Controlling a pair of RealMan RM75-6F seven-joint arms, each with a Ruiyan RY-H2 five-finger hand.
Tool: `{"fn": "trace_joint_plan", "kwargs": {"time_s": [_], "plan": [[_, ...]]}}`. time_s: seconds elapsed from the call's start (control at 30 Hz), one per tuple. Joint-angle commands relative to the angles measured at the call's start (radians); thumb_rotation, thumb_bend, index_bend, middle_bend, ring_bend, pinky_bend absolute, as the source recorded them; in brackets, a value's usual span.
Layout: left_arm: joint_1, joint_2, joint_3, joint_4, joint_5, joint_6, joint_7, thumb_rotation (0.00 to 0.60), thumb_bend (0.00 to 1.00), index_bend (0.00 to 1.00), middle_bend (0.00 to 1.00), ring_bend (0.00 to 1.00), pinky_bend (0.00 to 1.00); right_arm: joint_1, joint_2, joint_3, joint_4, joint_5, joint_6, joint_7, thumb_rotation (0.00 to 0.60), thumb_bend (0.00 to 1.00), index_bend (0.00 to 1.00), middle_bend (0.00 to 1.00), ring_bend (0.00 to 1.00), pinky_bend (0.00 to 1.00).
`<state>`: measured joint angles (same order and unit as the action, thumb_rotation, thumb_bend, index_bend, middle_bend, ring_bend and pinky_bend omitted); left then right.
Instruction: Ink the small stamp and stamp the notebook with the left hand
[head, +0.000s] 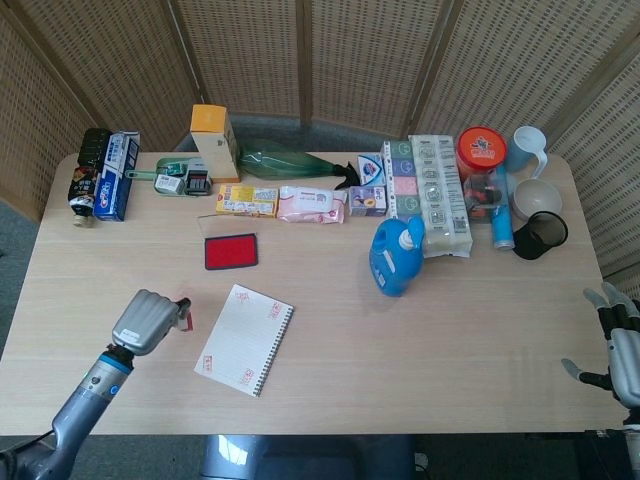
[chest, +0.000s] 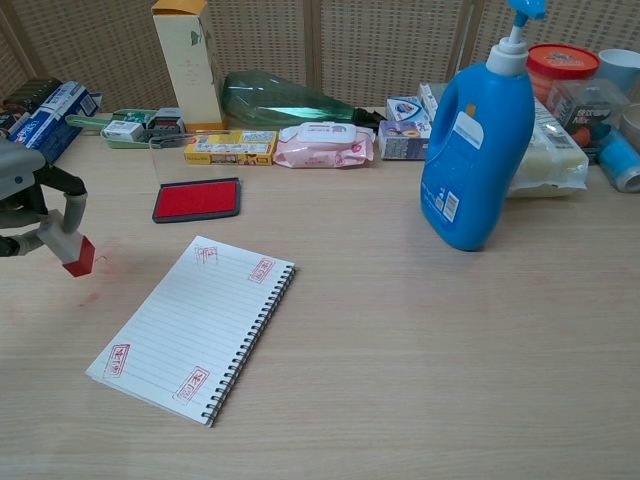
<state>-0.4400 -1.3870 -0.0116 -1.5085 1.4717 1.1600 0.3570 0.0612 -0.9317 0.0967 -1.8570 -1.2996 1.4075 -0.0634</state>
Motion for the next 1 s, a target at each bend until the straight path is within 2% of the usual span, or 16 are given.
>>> {"fn": "trace_joint_plan", "kwargs": {"time_s": [0.03, 0.2, 0.63, 1.0], "plan": [[-0.011, -0.025, -0.023, 0.071, -0.062, -0.049, -0.029, 0.6, 0.4, 0.59, 1.0, 1.0, 1.0, 0.001, -0.001, -0.001, 0.0, 0.0, -0.001, -0.003, 0.6, 0.07, 0.12, 0.03, 0.0, 0.0], [-0.023, -0.067, -0.04, 0.17, -0.104, -0.084, -0.054, 0.6, 0.4, 0.59, 1.0, 1.0, 1.0, 0.002, -0.004, -0.001, 0.001, 0.004, -0.004, -0.008, 0.6, 0.07, 0.12, 0.03, 0.0, 0.0], [-0.043, -0.144, -0.048, 0.306, -0.139, -0.135, -0.093, 0.6, 0.4, 0.59, 1.0, 1.0, 1.0, 0.011, -0.015, -0.001, 0.006, 0.017, -0.02, -0.025, 0.6, 0.07, 0.12, 0.03, 0.0, 0.0], [-0.046, -0.162, -0.05, 0.328, -0.165, -0.149, -0.087, 0.6, 0.36, 0.59, 1.0, 1.0, 1.0, 0.012, -0.013, 0.0, 0.007, 0.021, -0.021, -0.022, 0.6, 0.07, 0.12, 0.03, 0.0, 0.0]]}}
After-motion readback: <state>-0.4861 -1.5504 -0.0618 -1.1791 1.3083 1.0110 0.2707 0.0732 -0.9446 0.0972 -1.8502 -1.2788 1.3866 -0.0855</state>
